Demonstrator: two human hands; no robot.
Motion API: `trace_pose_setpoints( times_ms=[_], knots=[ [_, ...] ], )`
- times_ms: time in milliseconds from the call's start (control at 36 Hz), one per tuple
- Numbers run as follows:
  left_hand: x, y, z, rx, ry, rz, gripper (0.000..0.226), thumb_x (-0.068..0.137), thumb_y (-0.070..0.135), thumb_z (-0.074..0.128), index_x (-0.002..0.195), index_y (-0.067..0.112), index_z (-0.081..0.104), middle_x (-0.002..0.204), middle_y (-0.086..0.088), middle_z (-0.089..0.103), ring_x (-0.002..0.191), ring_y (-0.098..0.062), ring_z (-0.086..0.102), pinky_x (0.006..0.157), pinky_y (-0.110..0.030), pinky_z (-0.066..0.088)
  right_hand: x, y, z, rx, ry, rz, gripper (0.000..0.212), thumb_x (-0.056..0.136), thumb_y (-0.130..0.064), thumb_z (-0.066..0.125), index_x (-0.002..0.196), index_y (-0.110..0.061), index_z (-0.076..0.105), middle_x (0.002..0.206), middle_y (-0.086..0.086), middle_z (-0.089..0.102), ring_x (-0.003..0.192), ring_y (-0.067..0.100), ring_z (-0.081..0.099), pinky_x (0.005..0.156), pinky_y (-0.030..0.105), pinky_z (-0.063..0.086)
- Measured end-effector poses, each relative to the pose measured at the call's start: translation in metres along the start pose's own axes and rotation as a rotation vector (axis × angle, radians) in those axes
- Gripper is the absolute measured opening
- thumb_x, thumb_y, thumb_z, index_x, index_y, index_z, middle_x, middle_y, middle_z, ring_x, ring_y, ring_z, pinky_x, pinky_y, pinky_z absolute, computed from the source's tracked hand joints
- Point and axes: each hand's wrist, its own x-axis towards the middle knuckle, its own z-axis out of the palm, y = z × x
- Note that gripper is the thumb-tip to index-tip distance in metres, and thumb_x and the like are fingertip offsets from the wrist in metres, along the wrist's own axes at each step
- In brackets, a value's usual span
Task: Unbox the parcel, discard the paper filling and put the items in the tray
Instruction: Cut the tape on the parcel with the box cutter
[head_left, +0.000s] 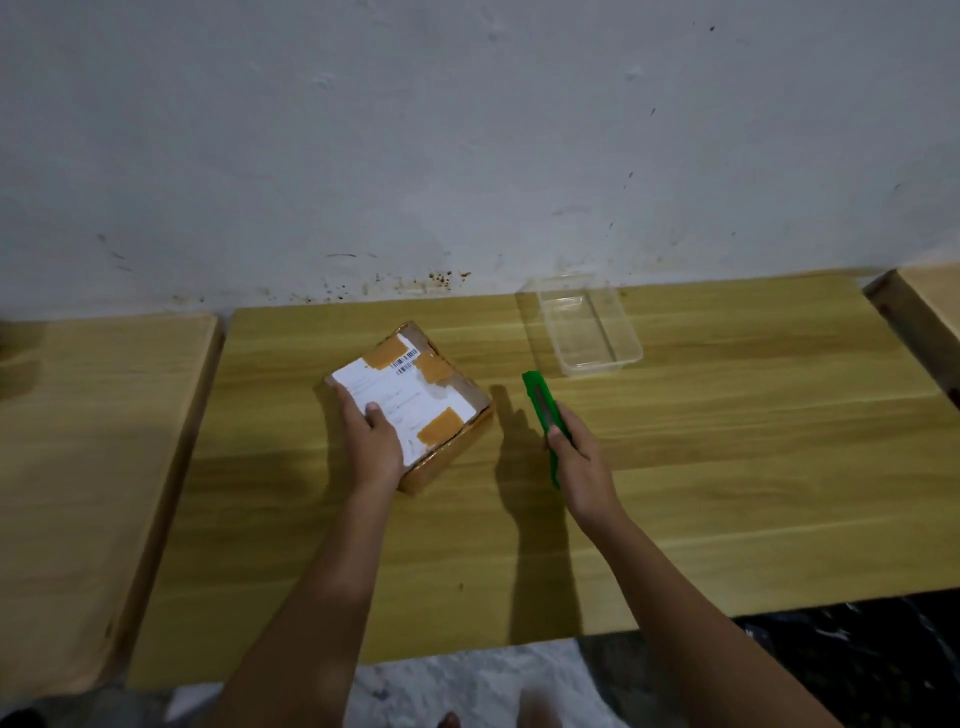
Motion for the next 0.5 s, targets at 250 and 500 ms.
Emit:
trace_pose_setpoints(
  times_ms=[250, 500],
  knots=[
    [0.041, 0.000, 0.004, 0.133, 0.027, 0.104, 0.052, 0.101, 0.025, 0.028, 0.148, 0.031, 0.006, 0.134, -0.009, 0.048, 0.092, -0.018, 0.054, 0.063, -0.019, 0.034, 0.065, 0.005, 0.033, -0.260, -0.034, -0.062, 0.044, 0.099, -0.014, 0.035, 0.142, -0.008, 0.030, 0.139, 0.013, 0.042, 0.128, 0.024, 0.039, 0.099, 0.020, 0.025],
    [0.062, -0.010, -0.014, 0.132, -0.172, 0.279, 0.053, 0.100, 0.027, 0.034, 0.147, 0.034, 0.009, 0.129, 0.008, 0.045, 0.086, -0.002, 0.057, 0.054, -0.004, 0.045, 0.114, -0.005, 0.070, -0.481, -0.075, -0.147, 0.048, 0.100, -0.020, 0.031, 0.147, -0.020, 0.021, 0.126, 0.015, 0.042, 0.098, 0.014, 0.039, 0.086, 0.023, 0.030]
  ],
)
